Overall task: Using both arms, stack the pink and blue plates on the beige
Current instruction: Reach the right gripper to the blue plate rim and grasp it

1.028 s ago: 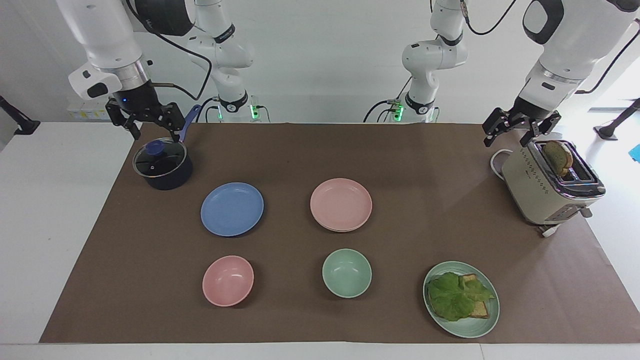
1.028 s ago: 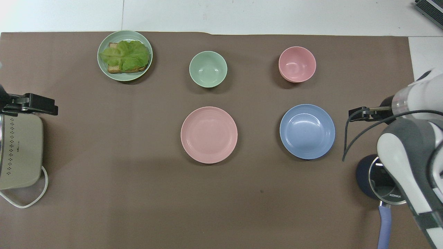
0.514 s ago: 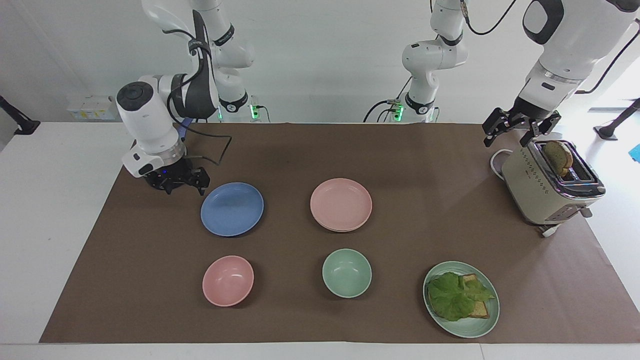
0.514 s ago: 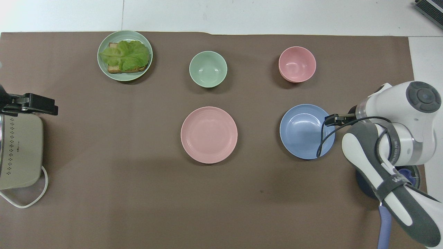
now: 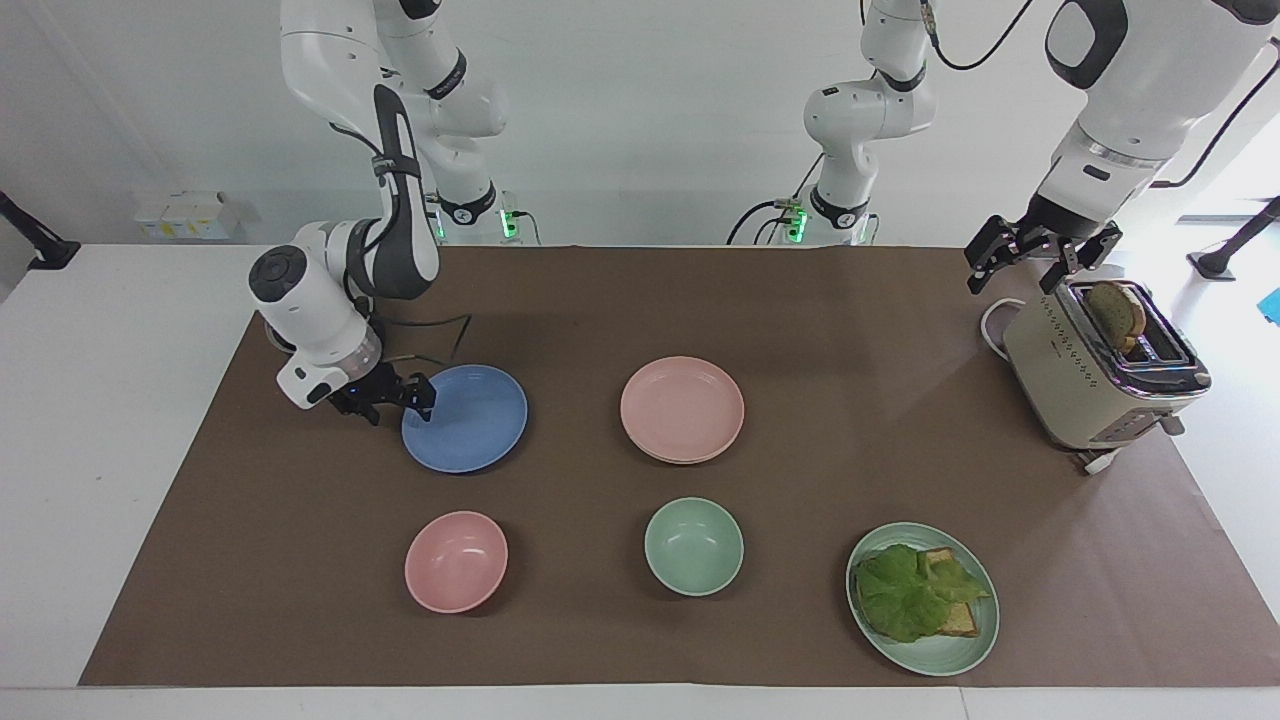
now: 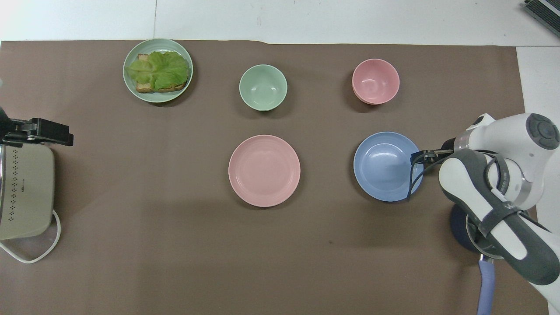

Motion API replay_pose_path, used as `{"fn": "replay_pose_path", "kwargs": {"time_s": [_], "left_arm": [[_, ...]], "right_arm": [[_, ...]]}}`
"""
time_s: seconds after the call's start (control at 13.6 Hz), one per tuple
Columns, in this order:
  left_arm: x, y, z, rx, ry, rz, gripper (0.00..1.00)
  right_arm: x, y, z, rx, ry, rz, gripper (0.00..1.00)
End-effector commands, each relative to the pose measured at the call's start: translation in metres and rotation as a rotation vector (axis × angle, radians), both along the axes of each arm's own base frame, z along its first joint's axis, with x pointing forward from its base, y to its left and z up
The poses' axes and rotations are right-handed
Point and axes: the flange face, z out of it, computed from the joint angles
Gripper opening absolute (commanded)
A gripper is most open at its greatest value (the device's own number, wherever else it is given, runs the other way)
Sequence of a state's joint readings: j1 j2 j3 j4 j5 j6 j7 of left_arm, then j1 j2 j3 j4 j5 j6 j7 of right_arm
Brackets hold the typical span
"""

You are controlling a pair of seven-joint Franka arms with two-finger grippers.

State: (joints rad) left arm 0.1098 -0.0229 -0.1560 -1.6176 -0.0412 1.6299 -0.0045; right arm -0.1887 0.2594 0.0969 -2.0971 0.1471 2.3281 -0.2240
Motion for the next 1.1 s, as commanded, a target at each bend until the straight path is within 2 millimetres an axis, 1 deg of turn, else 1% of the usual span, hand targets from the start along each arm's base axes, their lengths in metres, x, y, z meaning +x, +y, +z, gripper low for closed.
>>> {"fn": "replay_pose_path", "kwargs": {"time_s": [0.0,0.07,0.22,0.29,0.37,0.44,0.59,0.73,0.88,0.95,1.03], "left_arm": [[-0.003,0.002,0.0,0.024,0.009,-0.01,1.0],[-0.003,0.002,0.0,0.024,0.009,-0.01,1.0],[-0.003,0.002,0.0,0.024,0.009,-0.01,1.0],[-0.003,0.002,0.0,0.024,0.009,-0.01,1.0],[-0.003,0.002,0.0,0.024,0.009,-0.01,1.0],[-0.003,0.002,0.0,0.024,0.009,-0.01,1.0],[-0.003,0.001,0.0,0.023,0.009,-0.01,1.0],[-0.003,0.001,0.0,0.023,0.009,-0.01,1.0],[-0.003,0.002,0.0,0.024,0.009,-0.01,1.0],[-0.003,0.002,0.0,0.024,0.009,-0.01,1.0],[-0.003,0.002,0.0,0.024,0.009,-0.01,1.0]], "right_arm": [[-0.005,-0.001,-0.004,0.033,-0.011,0.011,0.71],[-0.006,0.0,-0.004,0.043,-0.007,0.006,0.64],[-0.007,0.001,-0.005,0.089,-0.003,0.029,0.46],[-0.008,0.002,-0.005,0.118,-0.001,0.026,0.31],[-0.009,0.004,-0.004,0.14,0.007,0.015,0.14],[-0.009,0.006,-0.003,0.155,0.015,0.01,0.0],[-0.009,0.008,0.0,0.196,0.035,-0.009,0.0],[-0.006,0.007,0.009,0.23,0.04,-0.008,0.0],[-0.002,0.007,0.028,0.229,0.009,0.009,0.0],[-0.001,0.01,0.04,0.24,-0.016,0.004,0.0],[0.001,0.018,0.053,0.266,-0.039,-0.011,0.0]]}}
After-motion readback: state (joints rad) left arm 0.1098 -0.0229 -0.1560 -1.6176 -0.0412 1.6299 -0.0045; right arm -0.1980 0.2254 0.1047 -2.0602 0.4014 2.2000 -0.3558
